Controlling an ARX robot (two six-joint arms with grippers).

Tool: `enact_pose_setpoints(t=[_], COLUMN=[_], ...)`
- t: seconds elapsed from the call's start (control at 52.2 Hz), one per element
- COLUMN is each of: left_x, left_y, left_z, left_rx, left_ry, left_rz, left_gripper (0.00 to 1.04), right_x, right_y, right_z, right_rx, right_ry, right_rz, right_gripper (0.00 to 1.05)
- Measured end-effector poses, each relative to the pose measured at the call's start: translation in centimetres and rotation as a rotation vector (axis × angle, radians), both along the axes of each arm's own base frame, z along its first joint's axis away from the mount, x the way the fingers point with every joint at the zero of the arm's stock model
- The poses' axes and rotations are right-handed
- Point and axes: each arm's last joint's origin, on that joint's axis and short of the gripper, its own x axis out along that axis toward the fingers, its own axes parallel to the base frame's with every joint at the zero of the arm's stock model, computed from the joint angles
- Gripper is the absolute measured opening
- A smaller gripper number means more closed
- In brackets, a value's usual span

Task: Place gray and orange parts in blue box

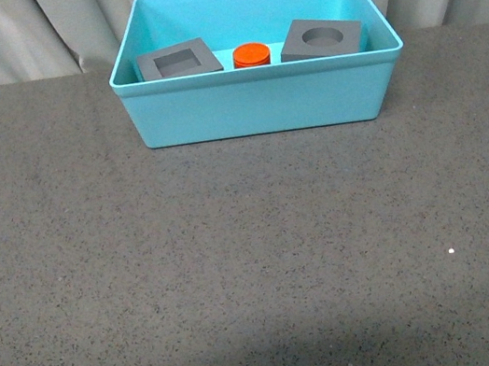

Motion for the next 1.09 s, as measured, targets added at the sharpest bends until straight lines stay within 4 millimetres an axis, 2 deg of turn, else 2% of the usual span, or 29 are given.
enact_pose_setpoints(t=[0.134, 0.325, 1.091], left_x=[0.0, 0.0, 0.0], left_y=[0.0, 0.0, 0.0], left_z=[0.0, 0.0, 0.0], left_rx=[0.000, 0.000, 0.000], left_ry=[0.000, 0.000, 0.000], left_rz=[0.000, 0.000, 0.000], left_gripper=[0.98, 0.98, 0.98], right_x=[-0.7, -1.6, -3.4], right_y=[-1.1, -1.2, -1.2], right_z=[-0.4, -1.4, -1.4], right_rx=[0.002, 0.002, 0.002], right_ry=[-0.003, -0.009, -0.014], right_rz=[-0.005, -0.003, -0.003], right_gripper=[0.00, 0.00, 0.00])
